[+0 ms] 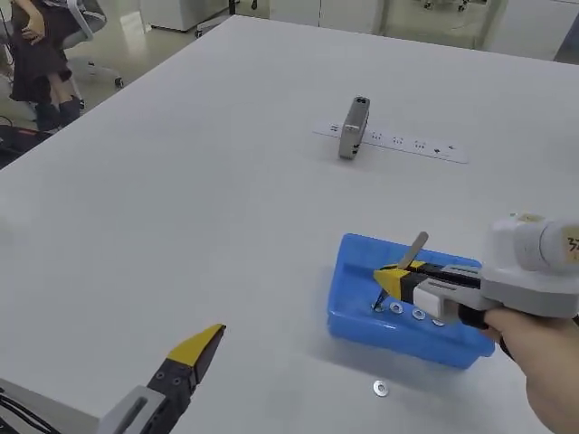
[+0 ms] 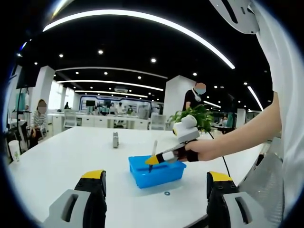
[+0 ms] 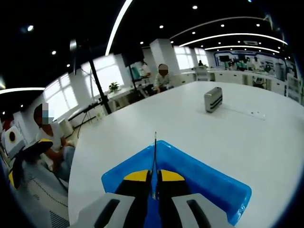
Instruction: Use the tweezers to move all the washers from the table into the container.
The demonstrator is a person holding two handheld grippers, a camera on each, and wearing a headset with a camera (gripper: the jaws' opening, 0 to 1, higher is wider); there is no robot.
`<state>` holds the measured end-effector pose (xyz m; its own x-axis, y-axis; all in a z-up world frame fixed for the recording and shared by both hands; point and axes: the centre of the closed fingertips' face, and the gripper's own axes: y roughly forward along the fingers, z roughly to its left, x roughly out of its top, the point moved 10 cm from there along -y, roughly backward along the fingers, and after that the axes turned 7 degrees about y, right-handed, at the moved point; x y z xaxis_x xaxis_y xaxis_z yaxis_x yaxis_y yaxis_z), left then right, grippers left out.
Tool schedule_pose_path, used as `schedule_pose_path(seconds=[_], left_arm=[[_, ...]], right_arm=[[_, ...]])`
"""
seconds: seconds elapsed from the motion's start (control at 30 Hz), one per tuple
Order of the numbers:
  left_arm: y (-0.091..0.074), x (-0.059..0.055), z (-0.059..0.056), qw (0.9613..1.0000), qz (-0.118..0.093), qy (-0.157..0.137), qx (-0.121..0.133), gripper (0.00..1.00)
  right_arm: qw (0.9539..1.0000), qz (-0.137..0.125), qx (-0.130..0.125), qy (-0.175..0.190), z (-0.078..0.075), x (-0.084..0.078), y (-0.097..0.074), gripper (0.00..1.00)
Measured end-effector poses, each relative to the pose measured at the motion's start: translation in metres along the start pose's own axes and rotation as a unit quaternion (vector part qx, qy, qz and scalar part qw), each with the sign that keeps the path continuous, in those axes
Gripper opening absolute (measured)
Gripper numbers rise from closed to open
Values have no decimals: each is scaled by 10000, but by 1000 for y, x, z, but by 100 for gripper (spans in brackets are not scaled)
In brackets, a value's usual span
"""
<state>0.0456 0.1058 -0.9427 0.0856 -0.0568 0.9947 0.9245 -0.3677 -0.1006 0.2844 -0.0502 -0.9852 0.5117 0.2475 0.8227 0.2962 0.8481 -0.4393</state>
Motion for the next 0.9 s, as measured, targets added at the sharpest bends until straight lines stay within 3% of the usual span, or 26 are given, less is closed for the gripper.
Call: schedule_pose_path(seconds=[0.4, 0.9], left_arm=[[0, 0, 0, 10000, 1, 0, -5, 89], [0, 0, -1, 10000, 3, 0, -6, 88]], right_arm=[[9997, -244, 41, 71, 2, 6, -8, 3], [9973, -655, 218, 236, 21, 19, -29, 3]])
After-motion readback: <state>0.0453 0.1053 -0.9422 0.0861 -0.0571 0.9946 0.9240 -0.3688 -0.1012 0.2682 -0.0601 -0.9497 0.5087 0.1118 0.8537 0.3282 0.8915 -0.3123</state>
